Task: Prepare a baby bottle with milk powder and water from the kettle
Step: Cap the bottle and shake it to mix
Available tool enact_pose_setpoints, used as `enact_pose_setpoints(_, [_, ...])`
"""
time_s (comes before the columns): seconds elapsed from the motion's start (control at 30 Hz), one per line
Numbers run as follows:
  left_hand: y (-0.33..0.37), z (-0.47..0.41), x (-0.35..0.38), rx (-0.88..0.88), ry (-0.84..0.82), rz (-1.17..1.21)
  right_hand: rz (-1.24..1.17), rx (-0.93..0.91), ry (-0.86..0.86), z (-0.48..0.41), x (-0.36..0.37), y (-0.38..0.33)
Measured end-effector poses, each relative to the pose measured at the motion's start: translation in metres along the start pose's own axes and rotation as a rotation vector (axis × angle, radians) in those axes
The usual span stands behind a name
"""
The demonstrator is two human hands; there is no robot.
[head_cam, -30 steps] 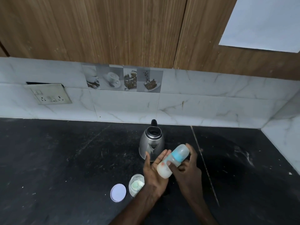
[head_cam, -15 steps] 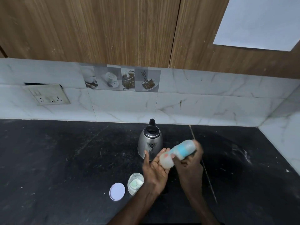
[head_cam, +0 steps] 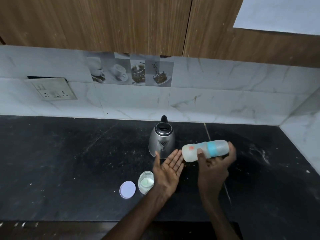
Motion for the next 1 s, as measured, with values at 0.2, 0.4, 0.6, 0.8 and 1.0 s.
enact_pose_setpoints(0.2, [0.000, 0.003, 0.001, -0.018, -0.021, 0.057, 0.037, 0.011, -0.150, 0.011, 0.004, -0.003])
enact_pose_setpoints(0.4, [-0.003, 0.008, 0.003, -0.051, -0.025, 0.098, 0.095, 0.028, -0.342, 0.022, 0.013, -0.004])
enact_pose_setpoints(0.6, [0.003, 0.007, -0.001, -0.011, -0.025, 0.044, 0.003, 0.045, -0.199, 0.011, 0.011, -0.003])
enact_pose_setpoints(0.8, [0.013, 0.006, 0.002, 0.024, -0.036, -0.022, -0.043, 0.033, -0.029, 0.005, 0.005, 0.005])
enact_pose_setpoints(1.0, [0.014, 0.005, 0.000, 0.005, -0.060, 0.025, 0.007, 0.070, -0.172, 0.016, 0.012, 0.005])
Point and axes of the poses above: each hand's wrist, its own z-axis away from the middle knuckle, its own x-axis out of the palm, y = z × x, the point moved 3 cm from there along -z, towards the middle knuckle, and after that the axes turned 10 degrees about -x, right-handed, at the moved point
